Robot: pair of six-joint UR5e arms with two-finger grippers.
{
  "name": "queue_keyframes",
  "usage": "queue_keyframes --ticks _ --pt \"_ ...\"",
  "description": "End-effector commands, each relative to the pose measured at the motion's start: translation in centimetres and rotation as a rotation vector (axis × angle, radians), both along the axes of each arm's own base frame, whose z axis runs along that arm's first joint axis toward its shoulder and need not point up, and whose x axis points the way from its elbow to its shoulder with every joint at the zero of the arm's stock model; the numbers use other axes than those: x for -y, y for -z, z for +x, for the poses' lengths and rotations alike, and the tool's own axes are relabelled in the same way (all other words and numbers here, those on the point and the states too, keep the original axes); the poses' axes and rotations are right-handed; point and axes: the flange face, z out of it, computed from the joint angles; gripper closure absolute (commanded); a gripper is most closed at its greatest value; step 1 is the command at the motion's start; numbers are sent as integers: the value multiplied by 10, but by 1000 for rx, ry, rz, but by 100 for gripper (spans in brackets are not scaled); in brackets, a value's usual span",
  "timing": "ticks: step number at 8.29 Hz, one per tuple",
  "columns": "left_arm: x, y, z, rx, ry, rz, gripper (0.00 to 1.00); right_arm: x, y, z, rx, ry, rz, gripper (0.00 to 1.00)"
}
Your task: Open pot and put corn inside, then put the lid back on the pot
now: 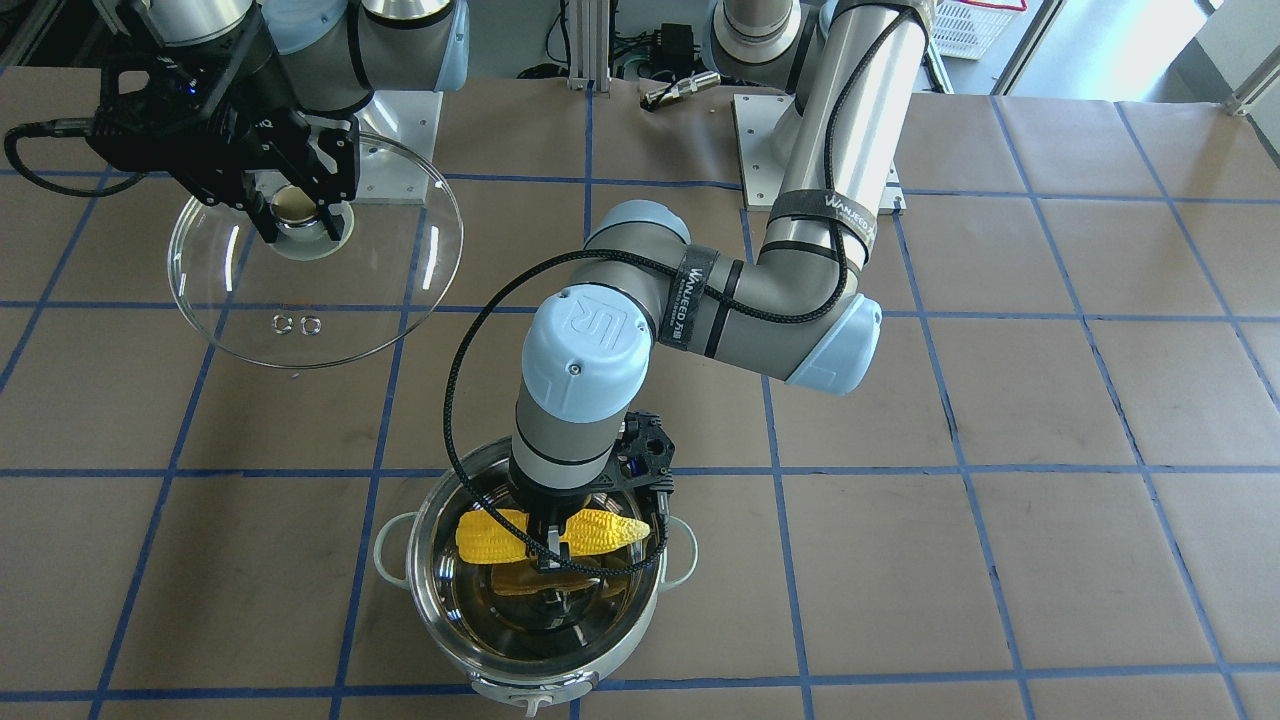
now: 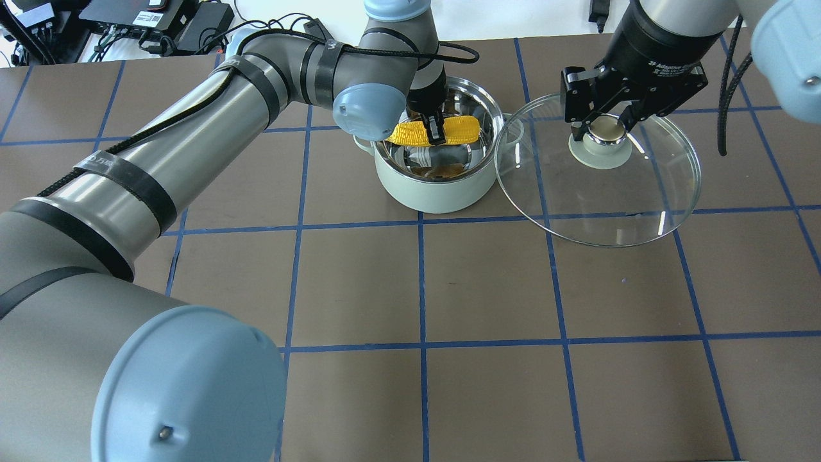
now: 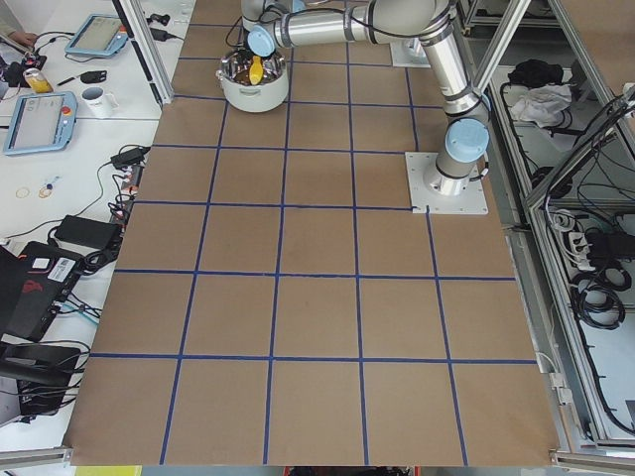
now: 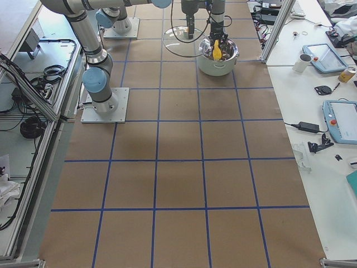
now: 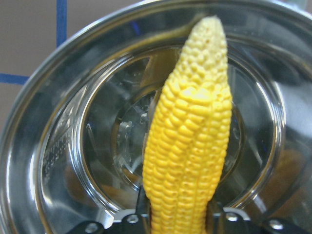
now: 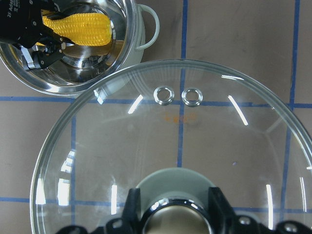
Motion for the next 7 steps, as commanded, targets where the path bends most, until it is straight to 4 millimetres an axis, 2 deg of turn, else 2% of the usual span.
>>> queue_keyframes --ticks 1,3,5,6,7 --pt "-2 -1 -2 5 3 1 23 0 0 1 0 -1 0 74" --pt "-9 -23 1 7 17 -11 24 0 0 0 -1 0 0 74" --pt "-20 -63 13 14 82 -23 22 1 0 0 1 5 -7 74" --pt "-34 -113 25 7 123 -77 15 1 0 1 0 -3 -9 73" --pt "-57 -160 39 13 206 -124 9 1 -1 1 3 0 -12 73"
